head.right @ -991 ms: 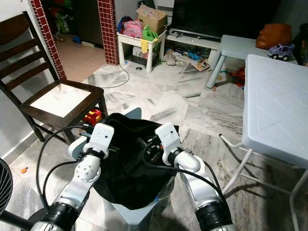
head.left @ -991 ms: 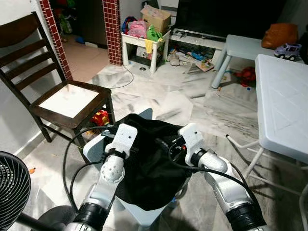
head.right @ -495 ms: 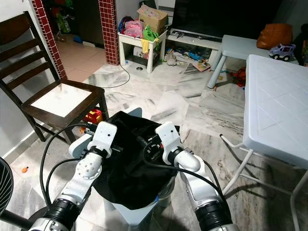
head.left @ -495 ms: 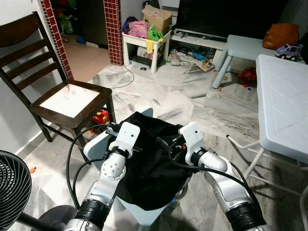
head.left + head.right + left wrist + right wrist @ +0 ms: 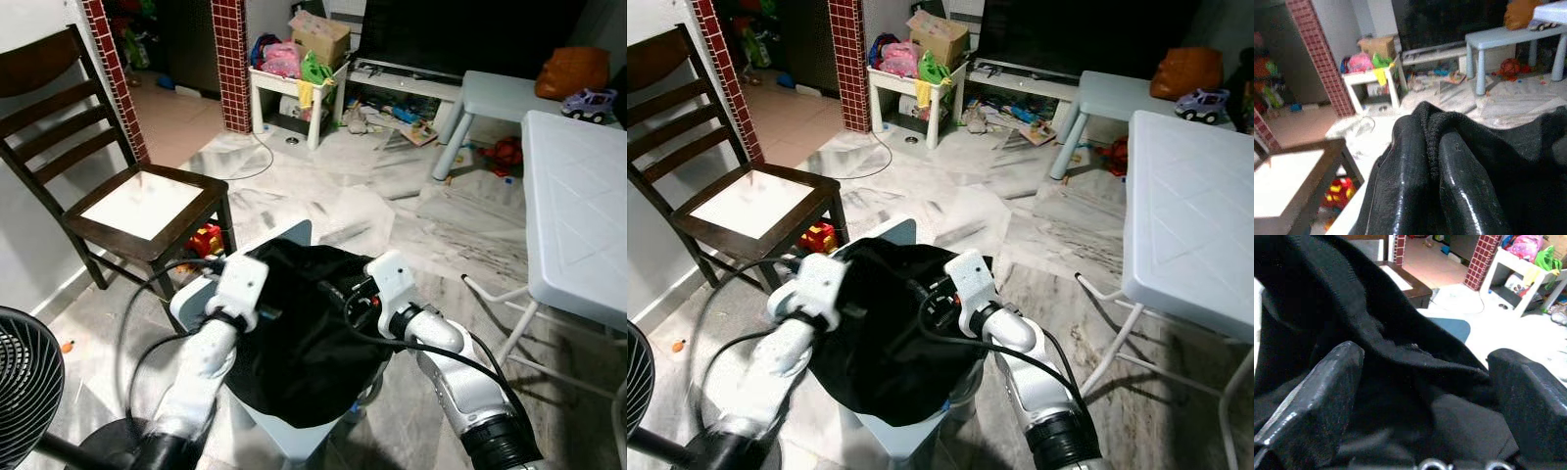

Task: Hang hanger

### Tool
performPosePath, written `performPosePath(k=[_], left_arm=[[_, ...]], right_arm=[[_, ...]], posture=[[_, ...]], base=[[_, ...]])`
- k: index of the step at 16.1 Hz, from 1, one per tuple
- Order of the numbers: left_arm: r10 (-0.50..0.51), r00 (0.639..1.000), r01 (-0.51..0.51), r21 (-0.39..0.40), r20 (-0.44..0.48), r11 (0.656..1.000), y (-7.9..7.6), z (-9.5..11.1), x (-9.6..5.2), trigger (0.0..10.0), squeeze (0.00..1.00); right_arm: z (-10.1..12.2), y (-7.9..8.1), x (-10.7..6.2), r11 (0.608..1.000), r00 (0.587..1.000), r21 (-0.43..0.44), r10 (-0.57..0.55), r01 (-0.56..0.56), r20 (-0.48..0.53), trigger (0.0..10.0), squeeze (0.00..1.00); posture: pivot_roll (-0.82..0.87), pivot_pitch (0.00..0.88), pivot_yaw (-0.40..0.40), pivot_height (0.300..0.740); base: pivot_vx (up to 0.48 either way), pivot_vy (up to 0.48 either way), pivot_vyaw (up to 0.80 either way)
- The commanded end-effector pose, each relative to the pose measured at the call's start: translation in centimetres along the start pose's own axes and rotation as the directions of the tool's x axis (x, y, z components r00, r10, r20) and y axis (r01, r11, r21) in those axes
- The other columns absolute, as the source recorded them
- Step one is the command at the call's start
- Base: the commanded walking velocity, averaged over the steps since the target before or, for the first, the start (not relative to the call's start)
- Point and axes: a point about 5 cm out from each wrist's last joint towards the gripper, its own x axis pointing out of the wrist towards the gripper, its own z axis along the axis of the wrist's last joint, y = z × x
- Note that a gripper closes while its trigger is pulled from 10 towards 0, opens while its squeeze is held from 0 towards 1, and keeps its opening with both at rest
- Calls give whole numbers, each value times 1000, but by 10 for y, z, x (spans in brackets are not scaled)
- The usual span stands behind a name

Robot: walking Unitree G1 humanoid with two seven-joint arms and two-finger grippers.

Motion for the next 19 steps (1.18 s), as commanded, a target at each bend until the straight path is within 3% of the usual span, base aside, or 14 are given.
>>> performPosePath(k=[1, 3, 4, 5, 6, 9, 10, 12, 16, 19], left_arm=[[-12, 997, 10, 27, 79, 1000, 4, 24, -1, 0, 0], [22, 999, -22, 3, 39, 1000, 9, 22, -14, 0, 0], [101, 995, -102, -69, -11, 992, 9, 11, -28, 2353, 0], [131, 991, -134, -93, -37, 987, 9, 6, -33, 2353, 0], [178, 981, -189, -157, -82, 969, 7, 1, -41, 10000, 0], [176, 978, -196, -198, -113, 960, 5, 3, -44, 10000, 0], [163, 981, -181, -196, -106, 964, 7, 6, -42, 10000, 0], [120, 989, -135, -183, -91, 974, 10, 9, -39, 10000, 0], [91, 991, -111, -223, -97, 968, 9, 10, -34, 10000, 0], [63, 994, -85, -253, -92, 964, -1, 11, -34, 10000, 0]], right_arm=[[0, -4, -3, 1000, 1000, 2, -23, 23, 9, 10000, 0], [-2, -5, -4, 998, 999, 29, -48, 48, 15, 10000, 0], [6, -14, -3, 985, 988, 108, -141, 134, 60, 10000, 0], [8, -18, -3, 976, 981, 136, -181, 170, 71, 10000, 0], [11, -30, -4, 947, 959, 199, -271, 251, 79, 10000, 0], [10, -43, -6, 910, 930, 238, -362, 338, 63, 10000, 0], [5, -47, -7, 879, 911, 286, -410, 382, 43, 10000, 0], [-1, -45, -9, 856, 898, 312, -440, 412, 23, 10000, 0], [-5, -45, -8, 848, 894, 322, -448, 421, 9, 10000, 0], [-2, -49, -7, 854, 896, 308, -443, 419, 11, 10000, 0]], posture=[[27, 0, -30, 740], [41, 0, -25, 740], [48, 0, -23, 740], [49, 0, -22, 740], [54, 0, -16, 740], [60, 0, -5, 740], [69, 0, 18, 740], [74, 0, 37, 740], [67, 0, 43, 740], [66, 0, 30, 740]], base=[[0, 0, 0], [0, 0, 0], [0, 0, 0], [0, 0, 0], [0, 0, 0], [0, 0, 0], [0, 0, 0], [0, 0, 0], [0, 0, 0], [0, 0, 0]])
